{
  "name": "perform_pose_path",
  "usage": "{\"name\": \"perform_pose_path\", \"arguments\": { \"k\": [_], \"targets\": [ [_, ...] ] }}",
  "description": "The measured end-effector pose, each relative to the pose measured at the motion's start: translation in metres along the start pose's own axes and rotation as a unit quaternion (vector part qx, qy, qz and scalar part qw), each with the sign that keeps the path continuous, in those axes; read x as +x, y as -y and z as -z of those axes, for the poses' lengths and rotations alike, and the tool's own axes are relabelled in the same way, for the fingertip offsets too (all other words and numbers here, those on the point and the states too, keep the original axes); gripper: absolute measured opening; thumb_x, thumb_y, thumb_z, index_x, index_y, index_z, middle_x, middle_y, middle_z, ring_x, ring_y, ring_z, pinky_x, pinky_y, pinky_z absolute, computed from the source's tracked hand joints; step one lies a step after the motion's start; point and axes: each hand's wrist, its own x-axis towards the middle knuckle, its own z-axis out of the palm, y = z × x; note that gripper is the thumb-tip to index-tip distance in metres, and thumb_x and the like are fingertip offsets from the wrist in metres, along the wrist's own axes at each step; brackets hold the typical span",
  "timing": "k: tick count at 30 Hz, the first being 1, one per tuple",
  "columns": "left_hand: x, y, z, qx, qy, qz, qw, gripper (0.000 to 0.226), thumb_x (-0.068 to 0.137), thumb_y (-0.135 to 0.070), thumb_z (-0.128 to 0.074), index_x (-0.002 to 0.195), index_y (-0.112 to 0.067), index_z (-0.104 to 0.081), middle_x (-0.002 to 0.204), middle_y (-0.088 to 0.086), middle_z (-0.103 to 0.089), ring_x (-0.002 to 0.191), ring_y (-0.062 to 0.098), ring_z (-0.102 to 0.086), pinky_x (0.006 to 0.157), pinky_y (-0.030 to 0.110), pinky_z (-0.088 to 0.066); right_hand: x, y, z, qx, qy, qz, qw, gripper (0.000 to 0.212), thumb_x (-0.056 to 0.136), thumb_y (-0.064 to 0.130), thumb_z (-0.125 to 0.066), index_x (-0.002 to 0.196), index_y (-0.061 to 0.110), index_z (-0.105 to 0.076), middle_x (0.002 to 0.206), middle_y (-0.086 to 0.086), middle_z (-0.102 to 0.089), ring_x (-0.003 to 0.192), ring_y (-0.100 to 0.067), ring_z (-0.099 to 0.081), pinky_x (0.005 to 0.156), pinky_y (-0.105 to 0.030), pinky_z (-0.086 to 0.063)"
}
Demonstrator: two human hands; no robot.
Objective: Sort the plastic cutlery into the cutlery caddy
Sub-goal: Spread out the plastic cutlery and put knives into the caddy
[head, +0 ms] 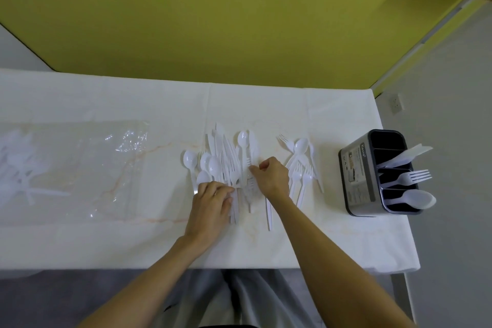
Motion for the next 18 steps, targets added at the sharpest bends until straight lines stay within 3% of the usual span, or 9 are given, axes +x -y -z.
{"name": "perform_pose_path", "arguments": {
  "k": [4, 10, 13, 18],
  "targets": [
    [0.0, 0.001, -0.003, 0.0, 0.002, 0.002, 1.0, 0.023, 0.093, -0.014, -0.057, 0.113, -0.017, -0.067, 0.111, -0.006, -0.06, 0.106, 0.015, -0.047, 0.096, 0.029, -0.042, -0.002, -0.013, 0.009, 0.007, -0.002, 0.008, 1.0, 0.022, 0.089, 0.031, -0.062, 0.099, 0.011, -0.06, 0.089, 0.0, -0.063, 0.083, -0.018, -0.06, 0.07, -0.029, -0.048],
    [0.006, -0.005, -0.008, 0.0, -0.005, -0.024, 1.0, 0.022, 0.092, -0.011, -0.058, 0.111, -0.018, -0.068, 0.111, -0.005, -0.058, 0.107, 0.015, -0.042, 0.095, 0.03, -0.042, -0.003, -0.026, 0.019, 0.012, -0.012, 0.047, 0.999, 0.014, 0.092, 0.021, -0.056, 0.096, 0.013, -0.066, 0.085, 0.004, -0.066, 0.078, -0.013, -0.06, 0.06, -0.016, -0.041],
    [0.012, -0.01, -0.01, 0.02, -0.004, -0.054, 0.998, 0.027, 0.091, -0.012, -0.059, 0.117, -0.018, -0.065, 0.12, -0.003, -0.056, 0.114, 0.014, -0.038, 0.102, 0.026, -0.034, -0.002, -0.036, 0.024, 0.016, -0.085, 0.024, 0.996, 0.015, 0.095, 0.021, -0.055, 0.107, 0.014, -0.062, 0.094, 0.001, -0.065, 0.082, -0.015, -0.06, 0.067, -0.023, -0.042],
    [0.018, -0.01, -0.017, 0.079, 0.09, -0.075, 0.99, 0.041, 0.097, -0.026, -0.05, 0.137, -0.023, -0.049, 0.149, -0.007, -0.039, 0.137, 0.026, -0.026, 0.111, 0.042, -0.028, -0.001, -0.053, 0.031, -0.042, -0.122, 0.008, 0.992, 0.018, 0.096, 0.019, -0.05, 0.111, 0.017, -0.061, 0.113, -0.001, -0.058, 0.087, -0.016, -0.057, 0.072, -0.03, -0.048]
  ]
}}
